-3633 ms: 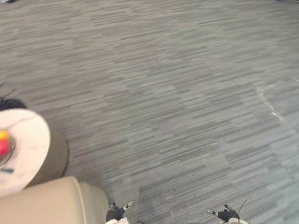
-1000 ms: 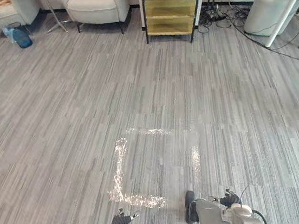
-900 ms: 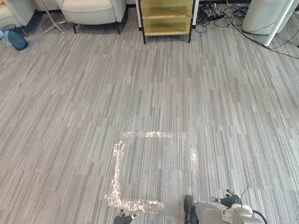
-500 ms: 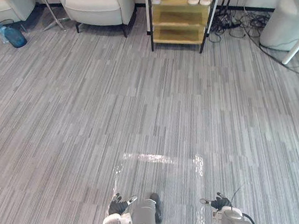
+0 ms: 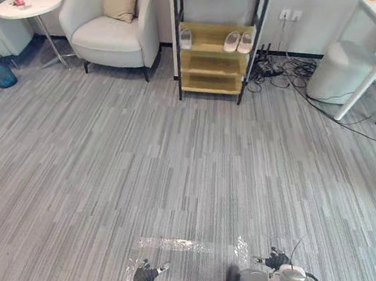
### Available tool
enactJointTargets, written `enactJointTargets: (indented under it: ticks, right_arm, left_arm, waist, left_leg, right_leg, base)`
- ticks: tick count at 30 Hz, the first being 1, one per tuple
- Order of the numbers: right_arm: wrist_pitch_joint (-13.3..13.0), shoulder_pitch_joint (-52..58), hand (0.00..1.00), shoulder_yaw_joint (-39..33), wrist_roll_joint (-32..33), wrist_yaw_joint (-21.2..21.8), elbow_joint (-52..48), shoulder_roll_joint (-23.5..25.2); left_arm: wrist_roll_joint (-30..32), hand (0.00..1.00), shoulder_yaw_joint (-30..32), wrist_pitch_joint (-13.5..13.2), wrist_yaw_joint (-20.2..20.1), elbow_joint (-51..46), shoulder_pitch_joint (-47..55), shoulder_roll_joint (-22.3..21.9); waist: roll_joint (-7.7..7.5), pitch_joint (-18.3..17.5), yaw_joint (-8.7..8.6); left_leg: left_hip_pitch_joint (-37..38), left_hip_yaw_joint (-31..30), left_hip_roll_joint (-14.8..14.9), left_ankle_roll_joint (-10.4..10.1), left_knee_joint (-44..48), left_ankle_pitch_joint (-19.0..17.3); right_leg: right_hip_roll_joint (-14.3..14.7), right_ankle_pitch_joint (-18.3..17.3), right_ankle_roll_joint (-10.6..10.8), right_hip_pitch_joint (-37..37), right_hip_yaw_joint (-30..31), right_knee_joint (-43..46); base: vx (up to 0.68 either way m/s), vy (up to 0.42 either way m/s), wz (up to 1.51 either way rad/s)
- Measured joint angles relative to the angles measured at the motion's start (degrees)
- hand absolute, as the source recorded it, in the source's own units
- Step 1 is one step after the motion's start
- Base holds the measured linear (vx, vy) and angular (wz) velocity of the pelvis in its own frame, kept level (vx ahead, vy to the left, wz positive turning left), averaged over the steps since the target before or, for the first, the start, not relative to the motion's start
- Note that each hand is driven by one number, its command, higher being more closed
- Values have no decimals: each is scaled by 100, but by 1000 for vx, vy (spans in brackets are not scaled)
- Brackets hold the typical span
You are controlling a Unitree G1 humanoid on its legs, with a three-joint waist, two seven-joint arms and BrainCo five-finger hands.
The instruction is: Pick up cushions and gather them together orderly.
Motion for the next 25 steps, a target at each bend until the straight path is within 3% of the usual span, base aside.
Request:
enactJointTargets:
  ticks: [2,4,6,9,11,13,18,25]
  right_arm:
    - [-9,-4,0,-55,8,-18,-19,-42]
    - [-18,24,0,-30,24,-53,-36,-35]
    - [-19,24,0,-31,100,-83,-37,-36]
    - [-18,29,0,-38,140,-108,-56,-15]
    - [-7,65,0,-26,127,-116,-90,-6]
    - [3,158,0,3,126,-98,-115,27]
    - [21,174,0,10,116,-94,-137,166]
    - [1,270,0,24,113,-97,-277,240]
  left_arm:
    - [1,0,131,5,1,-4,-18,-83]
    - [-4,0,245,-3,-4,-102,-20,-174]
    - [-8,0,274,-4,-10,-192,-38,-191]
    - [-14,0,263,-15,-9,-276,-42,-210]
    - [-51,0,316,-26,-6,-295,-61,-247]
    - [-72,0,323,-29,-3,-276,-32,-226]
    - [-110,0,319,-4,-9,-228,-45,-213]
    - [-112,0,192,-6,-12,-222,-37,-197]
  waist:
    - [173,56,-2]
    - [177,92,25]
    - [225,150,61]
    - [207,150,139]
    - [219,145,214]
    - [48,30,260]
    - [10,29,276]
    - [-8,-24,276]
  left_leg:
    - [-279,-122,178,-134,859,-161]
    - [-967,-127,430,-179,2489,-244]
    - [-1355,-26,588,-109,2967,-476]
    - [-1769,-82,500,-76,2033,-481]
    - [-1786,-233,311,-280,1196,281]
    - [-1515,-71,40,-121,767,421]
    - [-1141,-4,-183,-111,694,420]
    - [-1041,-144,-190,-107,505,422]
  right_leg:
    - [213,-11,-30,366,-53,-399]
    - [386,-110,-185,686,-67,-713]
    - [483,-201,-213,930,-69,-766]
    - [396,-284,-84,1108,-6,-783]
    - [216,-493,134,1154,145,-596]
    - [-22,-486,303,1204,219,-631]
    - [-213,-477,318,1600,227,-819]
    - [-167,-493,348,1693,157,-1050]
  base:
    - [240,-135,4]
    - [207,-84,4]
    - [194,-3,-9]
    - [169,98,-18]
    - [218,190,-21]
    - [248,140,-4]
    - [198,92,4]
    - [43,-38,1]
